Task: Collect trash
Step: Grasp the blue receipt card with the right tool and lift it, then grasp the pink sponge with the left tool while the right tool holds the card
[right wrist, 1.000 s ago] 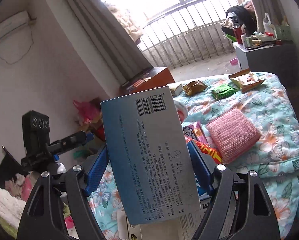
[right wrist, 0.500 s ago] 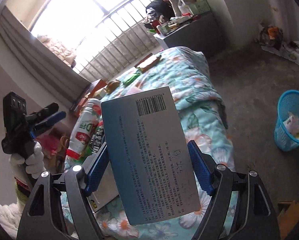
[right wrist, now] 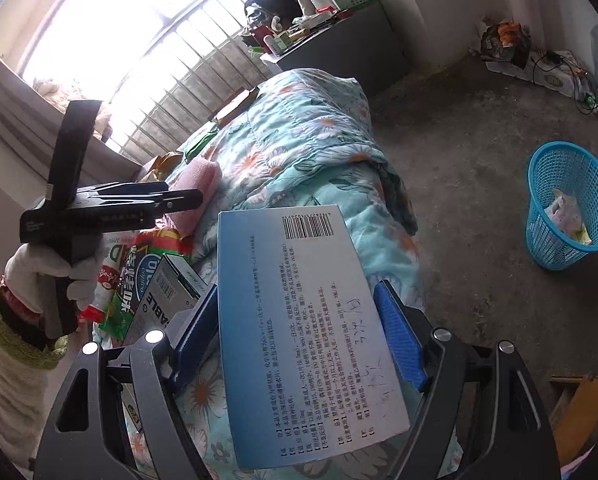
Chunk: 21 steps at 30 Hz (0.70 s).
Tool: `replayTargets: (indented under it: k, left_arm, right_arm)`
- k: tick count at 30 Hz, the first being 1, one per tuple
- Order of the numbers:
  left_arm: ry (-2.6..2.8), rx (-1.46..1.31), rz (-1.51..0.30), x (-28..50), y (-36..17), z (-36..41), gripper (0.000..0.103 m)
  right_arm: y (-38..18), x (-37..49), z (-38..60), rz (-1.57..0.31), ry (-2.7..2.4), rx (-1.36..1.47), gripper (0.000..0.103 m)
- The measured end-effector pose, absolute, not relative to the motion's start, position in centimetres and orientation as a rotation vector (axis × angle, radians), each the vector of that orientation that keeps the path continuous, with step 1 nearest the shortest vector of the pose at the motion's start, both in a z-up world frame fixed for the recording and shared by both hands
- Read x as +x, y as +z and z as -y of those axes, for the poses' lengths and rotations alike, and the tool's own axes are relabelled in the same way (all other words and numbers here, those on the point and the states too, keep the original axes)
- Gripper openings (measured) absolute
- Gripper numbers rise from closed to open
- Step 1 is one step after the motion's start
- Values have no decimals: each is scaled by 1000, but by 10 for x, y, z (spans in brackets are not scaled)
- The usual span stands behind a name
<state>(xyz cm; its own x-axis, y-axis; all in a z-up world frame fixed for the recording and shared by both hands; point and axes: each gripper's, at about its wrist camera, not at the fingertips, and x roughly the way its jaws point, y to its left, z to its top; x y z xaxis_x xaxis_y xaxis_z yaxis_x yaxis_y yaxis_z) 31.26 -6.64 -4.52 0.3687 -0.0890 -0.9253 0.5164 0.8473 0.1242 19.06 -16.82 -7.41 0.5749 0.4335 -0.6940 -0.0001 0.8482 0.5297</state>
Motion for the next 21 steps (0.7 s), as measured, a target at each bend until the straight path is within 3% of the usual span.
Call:
replayTargets:
  k: [7, 21]
  left_arm:
    - [-359, 577, -1110, 313, -58, 80, 80]
    - [-353, 599, -946, 292, -27, 81, 28]
  right_arm:
    - [-79, 192, 171, -950, 305, 531, 76]
    - [-77, 193, 175, -989, 307, 533, 79]
